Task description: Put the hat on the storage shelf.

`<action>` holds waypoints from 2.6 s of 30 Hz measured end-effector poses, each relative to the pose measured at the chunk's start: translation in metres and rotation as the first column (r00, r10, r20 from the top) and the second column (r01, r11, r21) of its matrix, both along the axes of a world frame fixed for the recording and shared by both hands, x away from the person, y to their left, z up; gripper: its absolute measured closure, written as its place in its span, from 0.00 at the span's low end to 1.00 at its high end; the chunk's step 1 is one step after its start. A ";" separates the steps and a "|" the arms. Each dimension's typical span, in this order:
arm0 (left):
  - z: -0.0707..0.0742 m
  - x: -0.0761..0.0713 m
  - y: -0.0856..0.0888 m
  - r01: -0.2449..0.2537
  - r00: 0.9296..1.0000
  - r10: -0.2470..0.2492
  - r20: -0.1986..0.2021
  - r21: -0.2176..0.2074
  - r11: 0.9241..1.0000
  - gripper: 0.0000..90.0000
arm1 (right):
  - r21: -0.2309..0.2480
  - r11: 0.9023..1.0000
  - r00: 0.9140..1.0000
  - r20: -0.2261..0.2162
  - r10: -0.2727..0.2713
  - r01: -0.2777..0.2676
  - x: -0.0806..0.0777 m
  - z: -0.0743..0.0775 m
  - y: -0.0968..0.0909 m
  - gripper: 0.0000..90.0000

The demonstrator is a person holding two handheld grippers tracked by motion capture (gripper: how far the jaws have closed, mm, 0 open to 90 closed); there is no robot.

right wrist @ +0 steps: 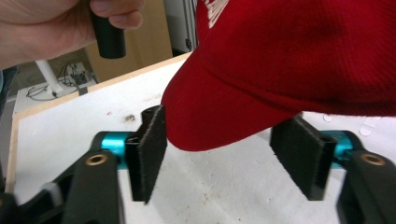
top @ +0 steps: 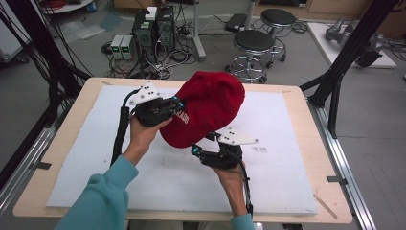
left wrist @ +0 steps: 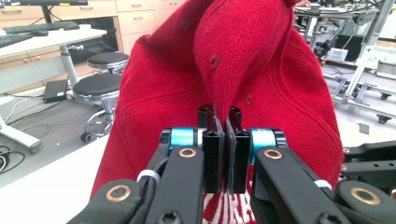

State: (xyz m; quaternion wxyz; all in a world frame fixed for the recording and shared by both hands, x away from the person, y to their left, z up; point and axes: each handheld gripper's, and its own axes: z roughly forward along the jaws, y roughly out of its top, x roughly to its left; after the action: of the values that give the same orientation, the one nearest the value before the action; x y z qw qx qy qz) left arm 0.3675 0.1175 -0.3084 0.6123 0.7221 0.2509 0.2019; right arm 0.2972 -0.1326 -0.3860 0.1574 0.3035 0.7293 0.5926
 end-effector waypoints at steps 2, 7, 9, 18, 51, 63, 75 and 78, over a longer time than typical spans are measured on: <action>0.001 0.000 0.000 -0.003 1.000 0.003 0.001 -0.006 1.000 0.97 | 0.025 1.000 1.000 -0.005 -0.002 0.002 0.001 0.000 -0.001 0.48; 0.002 -0.001 -0.003 -0.001 1.000 0.001 0.008 -0.014 1.000 0.97 | 0.061 0.998 1.000 -0.026 -0.006 0.008 0.002 -0.002 -0.002 0.49; 0.002 -0.002 -0.004 -0.001 1.000 0.001 0.010 -0.010 1.000 0.97 | 0.072 0.997 1.000 -0.020 -0.015 0.017 0.002 -0.002 -0.002 0.53; 0.003 -0.002 -0.007 -0.012 1.000 0.012 0.019 0.005 1.000 0.97 | 0.116 0.993 0.999 -0.025 -0.021 0.024 0.001 -0.002 -0.007 0.75; -0.011 0.008 -0.002 -0.048 0.997 0.048 -0.063 0.014 0.999 0.43 | 0.006 0.998 0.998 -0.008 0.070 -0.070 -0.004 0.010 0.001 0.96; -0.019 -0.004 0.027 -0.092 0.995 0.095 -0.037 0.067 0.994 0.12 | 0.001 1.000 1.000 0.015 0.015 -0.015 0.000 0.017 -0.008 0.96; -0.065 -0.034 0.092 -0.147 0.986 0.157 -0.059 0.148 0.978 0.12 | -0.024 0.998 0.996 0.057 -0.062 0.063 0.015 0.039 -0.027 0.96; -0.079 -0.040 0.110 -0.161 0.980 0.177 -0.087 0.166 0.973 0.12 | -0.029 0.996 0.994 0.066 -0.084 0.086 0.020 0.044 -0.031 0.96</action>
State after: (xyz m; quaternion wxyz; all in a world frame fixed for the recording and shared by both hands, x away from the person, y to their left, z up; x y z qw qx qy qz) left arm 0.3272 0.2272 -0.3870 0.5202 0.7536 0.3255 0.2357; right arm 0.3177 -0.1637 -0.3420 0.2105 0.3125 0.7196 0.5832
